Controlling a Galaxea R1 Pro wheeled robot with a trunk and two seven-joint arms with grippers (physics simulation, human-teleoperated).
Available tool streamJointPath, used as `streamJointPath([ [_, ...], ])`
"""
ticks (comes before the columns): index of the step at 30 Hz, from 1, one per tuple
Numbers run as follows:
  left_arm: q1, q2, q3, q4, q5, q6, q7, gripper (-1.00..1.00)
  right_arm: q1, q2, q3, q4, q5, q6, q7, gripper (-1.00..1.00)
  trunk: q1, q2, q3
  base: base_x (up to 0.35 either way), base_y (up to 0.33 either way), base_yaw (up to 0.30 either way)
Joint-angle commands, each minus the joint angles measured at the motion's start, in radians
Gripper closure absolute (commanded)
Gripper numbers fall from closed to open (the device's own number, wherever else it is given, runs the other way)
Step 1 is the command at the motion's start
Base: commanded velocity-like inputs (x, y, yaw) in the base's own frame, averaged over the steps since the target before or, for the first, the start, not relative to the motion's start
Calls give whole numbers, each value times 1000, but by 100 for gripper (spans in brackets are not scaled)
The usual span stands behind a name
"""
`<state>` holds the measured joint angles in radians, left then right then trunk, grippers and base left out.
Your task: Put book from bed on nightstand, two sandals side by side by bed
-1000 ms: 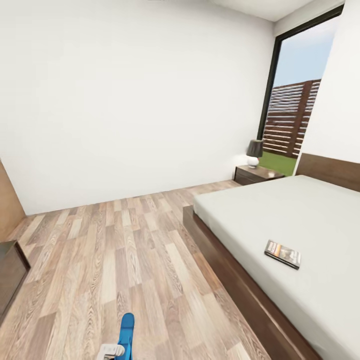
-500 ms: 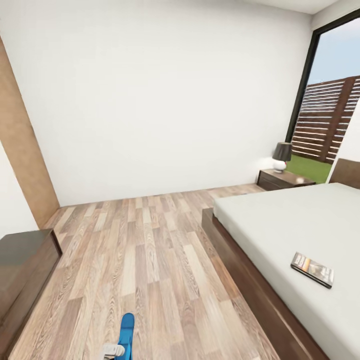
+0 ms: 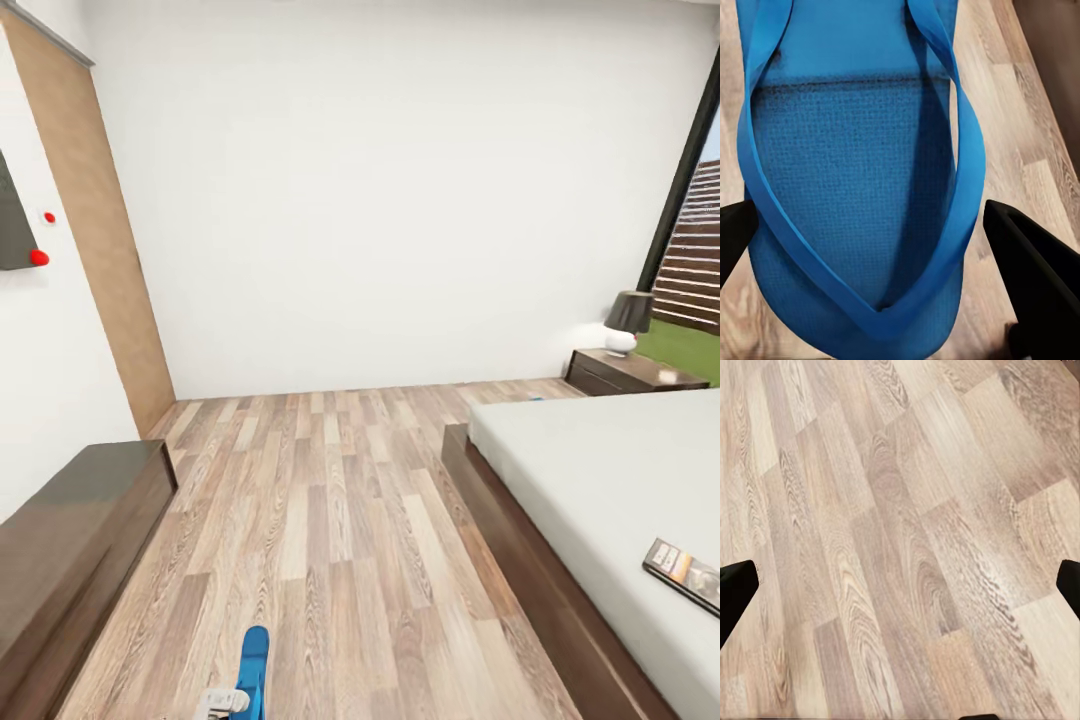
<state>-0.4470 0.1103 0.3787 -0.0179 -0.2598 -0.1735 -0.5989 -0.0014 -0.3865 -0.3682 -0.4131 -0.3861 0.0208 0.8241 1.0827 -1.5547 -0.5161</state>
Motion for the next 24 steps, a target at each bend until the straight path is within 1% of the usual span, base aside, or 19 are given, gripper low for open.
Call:
streamJointPath([
  [1, -1, 0, 8, 1, -10, -6, -1, 100, 0, 0, -1, 0, -5, 2, 4, -100, 0, 0, -1, 0, 0, 288],
  [7, -1, 0, 8, 1, -10, -6, -1, 100, 0, 0, -1, 0, -5, 2, 4, -100, 0, 0, -1, 0, 0, 288],
  [17, -1, 0, 7, 1, -10, -6, -1, 100, 0, 0, -1, -1, -5, 2, 4, -100, -38, 70, 30, 0, 0, 288],
  [24, -1, 0, 7, 1, -10, -8, -1, 100, 0, 0, -5, -2, -5, 2, 6, -100, -38, 70, 30, 0, 0, 288],
])
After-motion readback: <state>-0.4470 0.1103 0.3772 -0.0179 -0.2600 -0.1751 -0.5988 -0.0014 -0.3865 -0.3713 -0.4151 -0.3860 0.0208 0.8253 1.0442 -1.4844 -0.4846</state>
